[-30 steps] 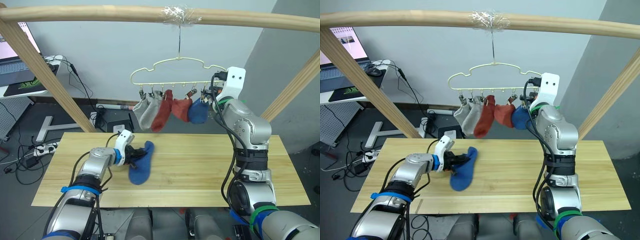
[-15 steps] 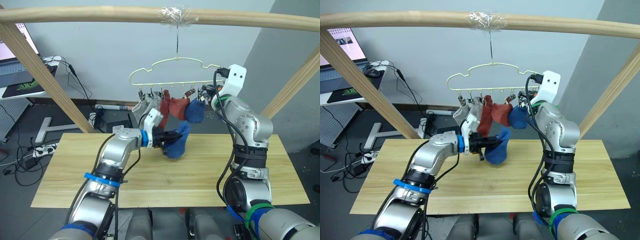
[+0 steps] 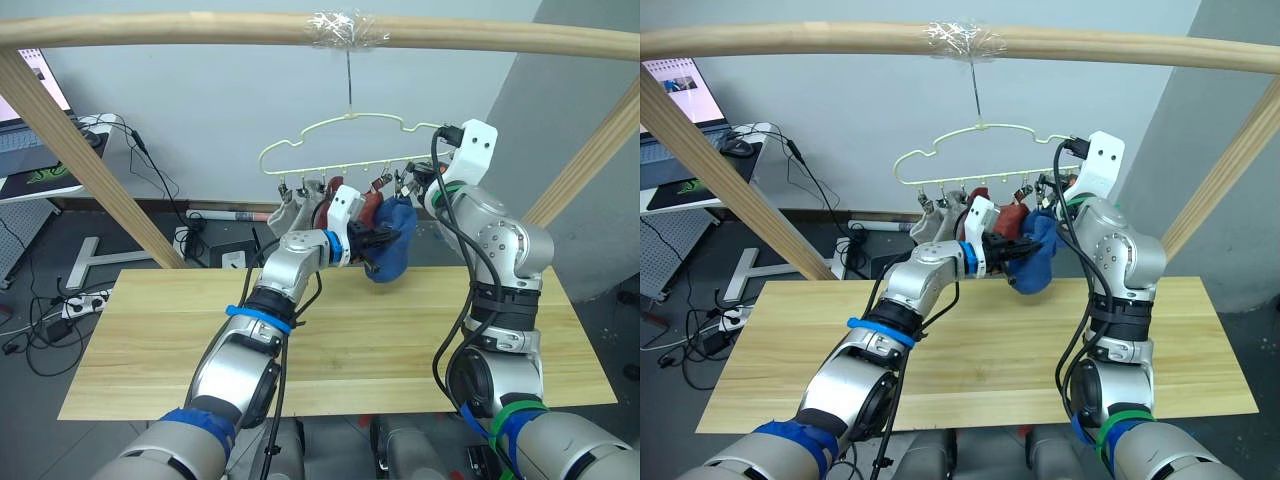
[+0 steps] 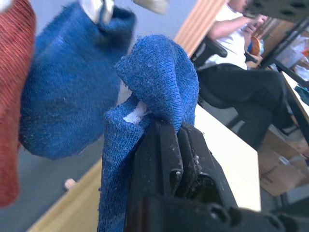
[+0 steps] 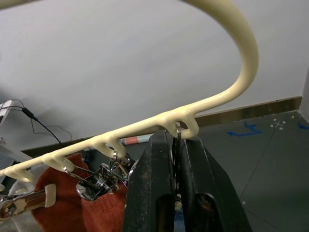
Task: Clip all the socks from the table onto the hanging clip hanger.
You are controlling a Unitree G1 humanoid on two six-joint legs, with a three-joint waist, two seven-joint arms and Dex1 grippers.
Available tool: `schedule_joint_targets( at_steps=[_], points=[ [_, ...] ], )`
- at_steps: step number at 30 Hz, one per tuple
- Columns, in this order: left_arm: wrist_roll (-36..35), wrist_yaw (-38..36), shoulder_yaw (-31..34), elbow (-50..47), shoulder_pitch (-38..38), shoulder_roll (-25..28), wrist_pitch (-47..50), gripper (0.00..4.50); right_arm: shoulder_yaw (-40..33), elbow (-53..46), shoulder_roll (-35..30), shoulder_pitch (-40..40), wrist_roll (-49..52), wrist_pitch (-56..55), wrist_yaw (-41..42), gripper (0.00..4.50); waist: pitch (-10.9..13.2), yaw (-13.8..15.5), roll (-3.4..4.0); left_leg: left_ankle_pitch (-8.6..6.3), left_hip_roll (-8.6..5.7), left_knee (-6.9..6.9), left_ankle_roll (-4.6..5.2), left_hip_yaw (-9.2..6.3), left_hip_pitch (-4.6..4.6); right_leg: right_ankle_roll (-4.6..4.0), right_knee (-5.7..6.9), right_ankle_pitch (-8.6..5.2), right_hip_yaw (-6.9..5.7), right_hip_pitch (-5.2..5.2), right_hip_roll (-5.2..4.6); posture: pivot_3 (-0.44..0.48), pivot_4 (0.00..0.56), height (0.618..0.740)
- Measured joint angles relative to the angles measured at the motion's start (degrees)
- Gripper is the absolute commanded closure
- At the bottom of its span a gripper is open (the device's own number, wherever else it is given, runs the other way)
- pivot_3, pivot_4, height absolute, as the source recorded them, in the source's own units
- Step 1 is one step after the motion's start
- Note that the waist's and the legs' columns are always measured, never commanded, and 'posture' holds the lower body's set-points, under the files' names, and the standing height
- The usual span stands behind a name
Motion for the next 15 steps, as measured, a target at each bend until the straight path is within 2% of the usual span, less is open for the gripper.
schedule_joint_targets(
  at_steps=[7, 15],
  points=[
    [0.3, 1.2, 1.9, 7.1, -3.6, -1.9, -3.8, 4.46, -0.3, -0.9, 0.1, 0.0, 0.6, 1.7, -0.9, 4.50, 0.0, 0.0, 0.00, 0.00, -0.02, 0.00, 0.00, 0.00, -0.03, 0.00, -0.01, 0.00, -0.01, 0.00, -0.01, 0.045, 0.155, 0.740],
    [-0.1, 1.2, 4.0, 9.5, -6.4, -3.0, -4.7, 4.46, -0.3, -1.7, 0.3, 0.0, 0.6, 2.1, -0.9, 4.50, 0.0, -0.3, 0.00, 0.00, -0.01, -0.01, 0.00, 0.00, -0.03, 0.00, -0.01, 0.00, -0.01, -0.01, 0.00, 0.045, 0.155, 0.740]
  ],
)
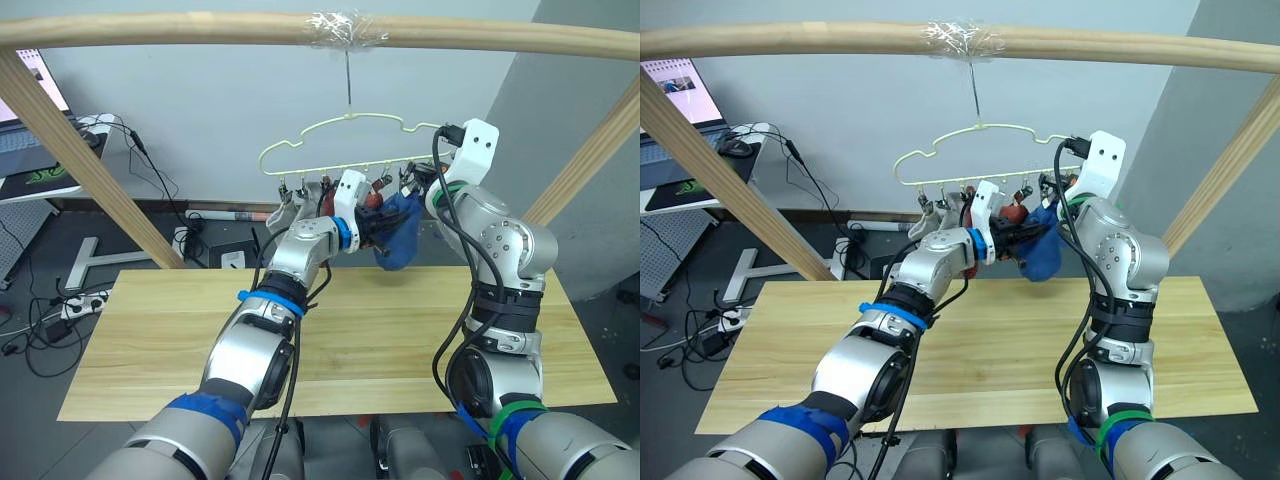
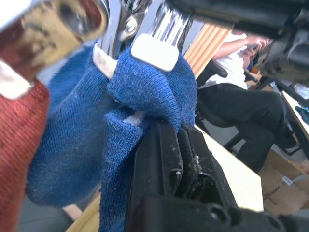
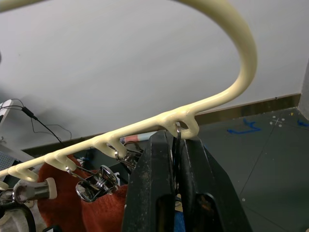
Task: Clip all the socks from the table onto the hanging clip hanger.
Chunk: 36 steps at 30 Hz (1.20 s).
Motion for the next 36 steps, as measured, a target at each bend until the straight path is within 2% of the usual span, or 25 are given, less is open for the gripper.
schedule_joint_targets(
  at_steps=[7, 10, 14, 21, 25, 29, 33, 36],
  points=[
    [0.0, 0.1, 2.1, 1.2, -0.5, -0.4, 0.0, 4.46, 0.0, -0.1, 0.3, 0.0, 0.0, 0.0, 0.0, 4.50, 0.0, -0.6, 0.00, 0.00, 0.00, 0.00, 0.00, -0.01, -0.01, 0.00, 0.00, 0.00, 0.00, 0.00, 0.00, 0.046, 0.153, 0.740],
    [0.0, 0.1, 2.5, 1.3, -1.3, -0.5, 0.0, 4.50, 0.0, -0.1, 0.5, 0.0, 0.0, 0.0, 0.0, 3.63, 0.0, -0.7, 0.00, 0.00, 0.00, 0.00, 0.00, -0.01, 0.00, 0.00, 0.00, 0.00, 0.00, 0.01, 0.00, 0.046, 0.154, 0.740],
    [0.0, 0.1, 3.2, 1.4, -1.4, -0.7, 0.0, 4.50, 0.0, -0.2, 0.6, 0.0, 0.1, 0.4, 0.0, 2.15, 0.0, -0.8, 0.00, 0.00, 0.00, 0.00, 0.00, -0.01, 0.00, 0.00, 0.01, 0.00, 0.00, 0.01, 0.00, 0.046, 0.154, 0.740],
    [0.0, -0.1, 3.3, 1.4, -1.5, -0.9, 0.3, 4.50, 0.2, -0.8, 0.6, 0.3, 0.1, 1.3, 0.1, 2.15, 0.0, -0.8, 0.00, 0.00, 0.00, 0.00, 0.00, -0.01, 0.00, 0.00, 0.01, 0.00, 0.00, 0.00, 0.00, 0.044, 0.155, 0.740],
    [0.0, -0.7, 3.1, 1.4, -1.5, -0.9, 1.1, 3.45, 0.2, -1.9, 0.7, 0.7, 0.1, 2.0, 0.1, 2.10, 0.0, -0.8, 0.00, 0.00, 0.00, 0.00, 0.00, -0.01, 0.00, 0.00, 0.01, 0.00, 0.00, 0.00, 0.00, 0.044, 0.155, 0.740],
    [0.1, -1.6, 2.9, 0.4, -1.3, -0.7, 1.6, 2.19, 0.3, -3.9, 0.8, 1.5, 0.4, 3.5, 0.1, 2.10, 0.0, -0.8, 0.00, 0.00, 0.00, 0.00, 0.00, -0.01, 0.00, 0.00, 0.01, 0.00, 0.00, 0.01, 0.00, 0.044, 0.155, 0.740],
    [0.3, -2.7, 1.8, -3.5, 1.0, 0.6, 3.3, 0.94, 0.6, -7.4, 0.6, 4.0, 1.3, 6.0, 0.8, 2.10, 0.0, -0.9, 0.00, 0.00, 0.00, -0.01, 0.00, -0.02, 0.00, 0.00, 0.02, 0.00, 0.00, 0.00, 0.00, 0.044, 0.155, 0.740],
    [0.0, -2.9, 0.8, -9.9, 5.4, 2.1, 6.3, 0.03, 1.1, -12.2, -0.7, 7.7, 2.6, 8.9, 2.3, 2.10, 0.0, -0.9, 0.00, 0.00, 0.01, -0.01, 0.00, -0.03, 0.00, 0.00, 0.02, 0.00, 0.00, 0.02, 0.00, 0.027, 0.161, 0.740]
  ],
)
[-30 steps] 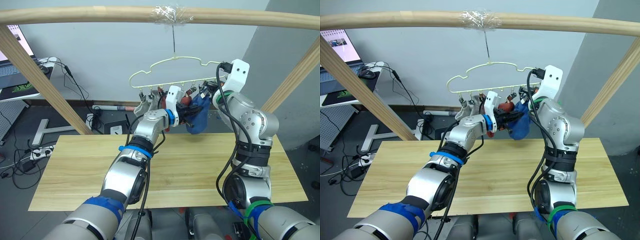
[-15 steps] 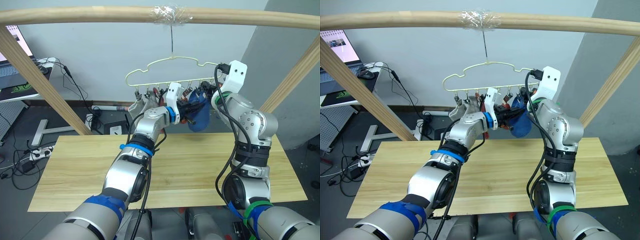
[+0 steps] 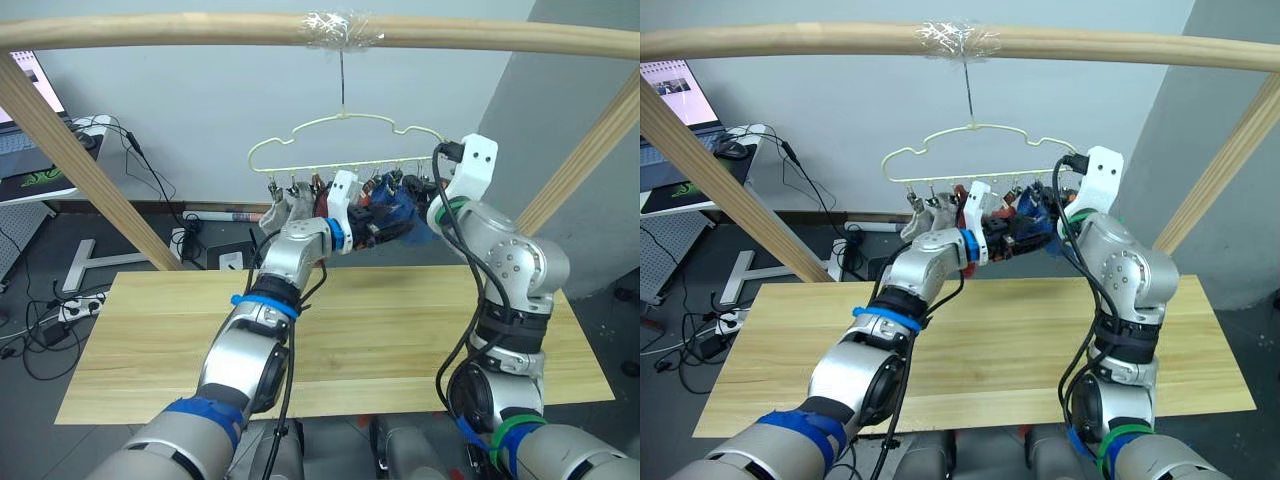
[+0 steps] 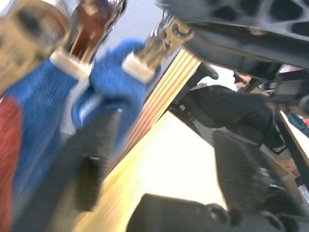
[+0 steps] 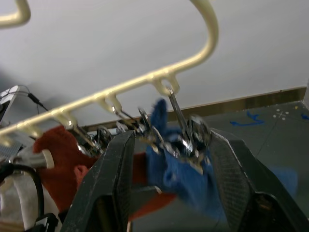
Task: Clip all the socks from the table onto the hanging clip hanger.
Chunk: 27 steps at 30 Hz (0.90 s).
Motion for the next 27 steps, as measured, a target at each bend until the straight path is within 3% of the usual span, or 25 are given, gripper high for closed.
schedule_joint_targets(
  at_steps=[7, 12, 20, 27],
  points=[
    [-3.5, -1.1, -0.5, -23.3, 16.2, 7.5, 11.6, 0.03, 2.1, -16.7, -6.3, 16.1, 4.7, 6.4, 6.5, 2.10, 0.0, -0.2, 0.00, 0.00, 0.02, 0.01, 0.00, -0.04, 0.03, 0.00, 0.03, 0.00, -0.01, 0.01, 0.00, 0.027, 0.160, 0.740],
    [-4.5, 0.5, 0.0, -36.0, 25.9, 13.2, 15.6, 0.03, 4.9, -25.0, -11.2, 31.5, 7.0, 4.9, 12.8, 2.10, 0.0, -0.2, -0.01, 0.00, 0.01, 0.04, 0.00, -0.03, 0.13, 0.04, -0.01, -0.04, 0.02, 0.13, 0.00, 0.057, 0.169, 0.740],
    [-5.2, 4.5, 3.6, -50.4, 45.4, 20.7, 18.7, 0.03, 9.8, -27.0, -16.3, 54.0, 3.9, -8.3, 19.7, 2.10, 0.0, 0.0, -0.03, 0.00, 0.05, 0.10, -0.01, 0.03, 0.24, 0.18, 0.00, -0.24, 0.11, 0.15, 0.00, 0.110, 0.168, 0.740],
    [-5.3, 9.8, 8.6, -54.1, 58.0, 19.4, 9.2, 0.03, 13.5, -26.2, -16.3, 61.6, 1.2, -18.1, 21.5, 2.10, -0.3, 0.7, -0.39, 0.01, 0.05, 0.16, -0.01, 0.05, 0.31, -0.24, -0.03, -0.41, 0.14, 0.24, -0.05, 0.136, 0.165, 0.740]
  ],
)
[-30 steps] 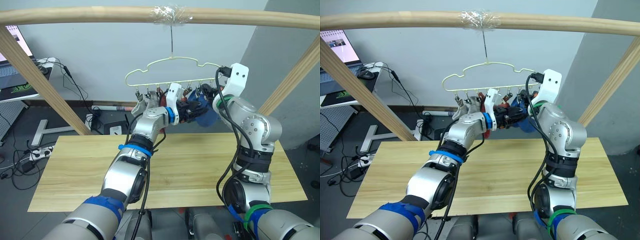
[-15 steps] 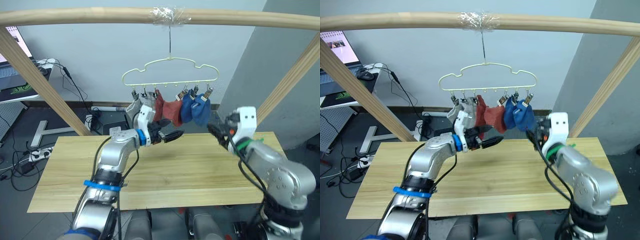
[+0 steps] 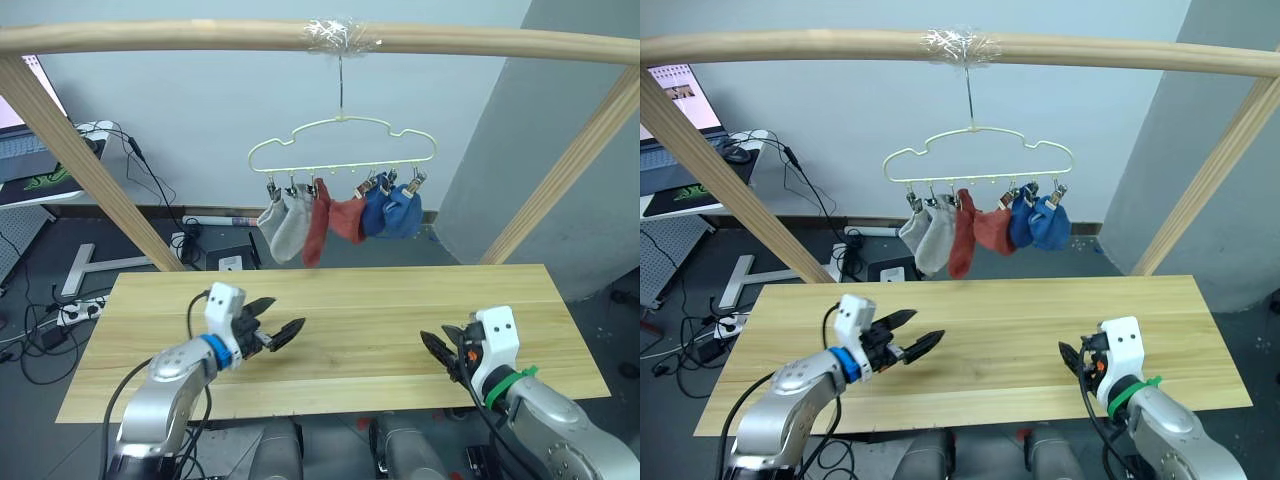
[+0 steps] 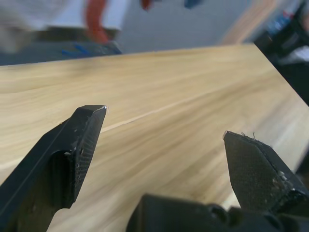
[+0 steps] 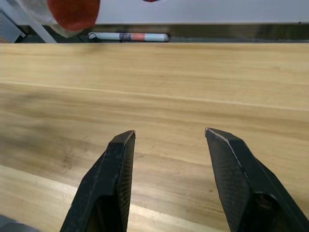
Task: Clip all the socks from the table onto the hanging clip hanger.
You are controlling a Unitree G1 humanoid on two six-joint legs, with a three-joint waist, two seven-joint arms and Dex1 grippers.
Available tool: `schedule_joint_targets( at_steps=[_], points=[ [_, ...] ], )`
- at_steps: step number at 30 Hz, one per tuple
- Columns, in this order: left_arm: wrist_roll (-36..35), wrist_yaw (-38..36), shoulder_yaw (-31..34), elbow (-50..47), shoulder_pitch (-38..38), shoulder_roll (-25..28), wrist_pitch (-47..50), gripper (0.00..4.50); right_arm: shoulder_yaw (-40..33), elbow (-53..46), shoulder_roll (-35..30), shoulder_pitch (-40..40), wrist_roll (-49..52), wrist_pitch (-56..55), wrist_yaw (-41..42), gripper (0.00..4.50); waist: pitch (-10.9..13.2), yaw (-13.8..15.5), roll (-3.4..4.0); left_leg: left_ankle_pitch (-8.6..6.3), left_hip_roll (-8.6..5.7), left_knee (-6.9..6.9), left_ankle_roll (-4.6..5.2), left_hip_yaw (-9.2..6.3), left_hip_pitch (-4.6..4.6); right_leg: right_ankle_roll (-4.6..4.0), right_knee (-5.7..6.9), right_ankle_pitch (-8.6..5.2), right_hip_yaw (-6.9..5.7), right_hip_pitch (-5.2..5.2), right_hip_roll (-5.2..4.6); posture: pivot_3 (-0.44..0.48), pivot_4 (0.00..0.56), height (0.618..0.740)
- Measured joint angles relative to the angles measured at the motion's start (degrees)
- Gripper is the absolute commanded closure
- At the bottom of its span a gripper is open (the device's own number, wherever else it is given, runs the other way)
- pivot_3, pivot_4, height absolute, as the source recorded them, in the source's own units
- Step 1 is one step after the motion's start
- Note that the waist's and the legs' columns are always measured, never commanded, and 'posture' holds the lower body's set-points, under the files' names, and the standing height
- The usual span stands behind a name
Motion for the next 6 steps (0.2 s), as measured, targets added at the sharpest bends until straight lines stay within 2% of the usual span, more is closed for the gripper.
schedule_joint_targets(
  at_steps=[6],
  points=[
    [-0.7, 2.3, 1.3, 0.0, 2.0, -0.2, -2.9, 0.03, 0.9, 1.4, 0.1, 1.6, -1.0, -2.9, 0.1, 2.10, -0.1, 1.2, -0.08, 0.00, -0.01, 0.00, -0.01, 0.06, 0.00, -0.01, -0.03, -0.01, 0.04, -0.02, -0.03, 0.153, 0.163, 0.740]
  ],
)
